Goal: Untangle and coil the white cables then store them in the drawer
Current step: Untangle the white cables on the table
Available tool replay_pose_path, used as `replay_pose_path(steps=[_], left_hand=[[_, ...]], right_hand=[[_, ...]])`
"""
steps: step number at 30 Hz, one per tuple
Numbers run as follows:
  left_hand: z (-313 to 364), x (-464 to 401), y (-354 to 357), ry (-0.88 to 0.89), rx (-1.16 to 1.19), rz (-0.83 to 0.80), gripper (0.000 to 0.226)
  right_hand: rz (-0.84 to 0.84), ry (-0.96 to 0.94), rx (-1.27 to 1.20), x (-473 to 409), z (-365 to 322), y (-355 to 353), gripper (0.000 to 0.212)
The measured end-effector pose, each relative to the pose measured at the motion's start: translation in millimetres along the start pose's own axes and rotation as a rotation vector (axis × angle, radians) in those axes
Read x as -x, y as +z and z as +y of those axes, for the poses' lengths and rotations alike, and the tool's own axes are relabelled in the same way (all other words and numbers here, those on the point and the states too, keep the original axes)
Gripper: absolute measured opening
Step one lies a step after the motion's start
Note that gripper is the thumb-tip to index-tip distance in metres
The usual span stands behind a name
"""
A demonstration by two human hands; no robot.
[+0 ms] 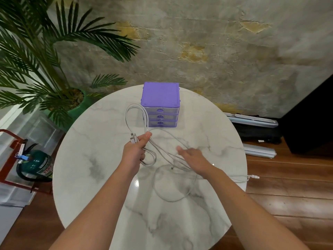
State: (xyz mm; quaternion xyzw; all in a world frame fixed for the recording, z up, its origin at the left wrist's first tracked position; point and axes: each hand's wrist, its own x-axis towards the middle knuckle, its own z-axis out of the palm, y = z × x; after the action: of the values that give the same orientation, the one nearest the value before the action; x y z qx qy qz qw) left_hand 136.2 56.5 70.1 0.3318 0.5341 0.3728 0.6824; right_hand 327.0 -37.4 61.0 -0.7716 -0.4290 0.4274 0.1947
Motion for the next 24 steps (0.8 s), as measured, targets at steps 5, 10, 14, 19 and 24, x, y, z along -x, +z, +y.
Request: replay_pose_path(steps=[5, 10, 14, 19, 24], left_hand=[[9.6, -1.4, -1.3, 0.036, 0.041, 0.036, 0.017], [20.1, -9.0, -18.2, 0.079, 0.098, 0.106, 0.011], [18.3, -9.4, -22.2, 0.073, 0.093, 0.124, 0.016], [12.4, -8.9, -18.1, 0.069, 0.047, 0.108, 0.012], [11.2, -7.0, -11.7, 0.072, 0.079, 0.104, 0.008]], right_hand=[[-0.201, -0.068, 0.232, -3.1, -8.7, 14.3, 0.038], [-0.070, 0.072, 0.372, -16.2, 16.0, 1.7, 0.026], [0.039, 0.070, -0.185, -18.6, 12.8, -15.0, 0.017], [-0.042, -0.057, -0.747, -3.8, 1.5, -38.9, 0.021], [0.057, -0.032, -0.718, 0.9, 1.1, -45.1, 0.024]])
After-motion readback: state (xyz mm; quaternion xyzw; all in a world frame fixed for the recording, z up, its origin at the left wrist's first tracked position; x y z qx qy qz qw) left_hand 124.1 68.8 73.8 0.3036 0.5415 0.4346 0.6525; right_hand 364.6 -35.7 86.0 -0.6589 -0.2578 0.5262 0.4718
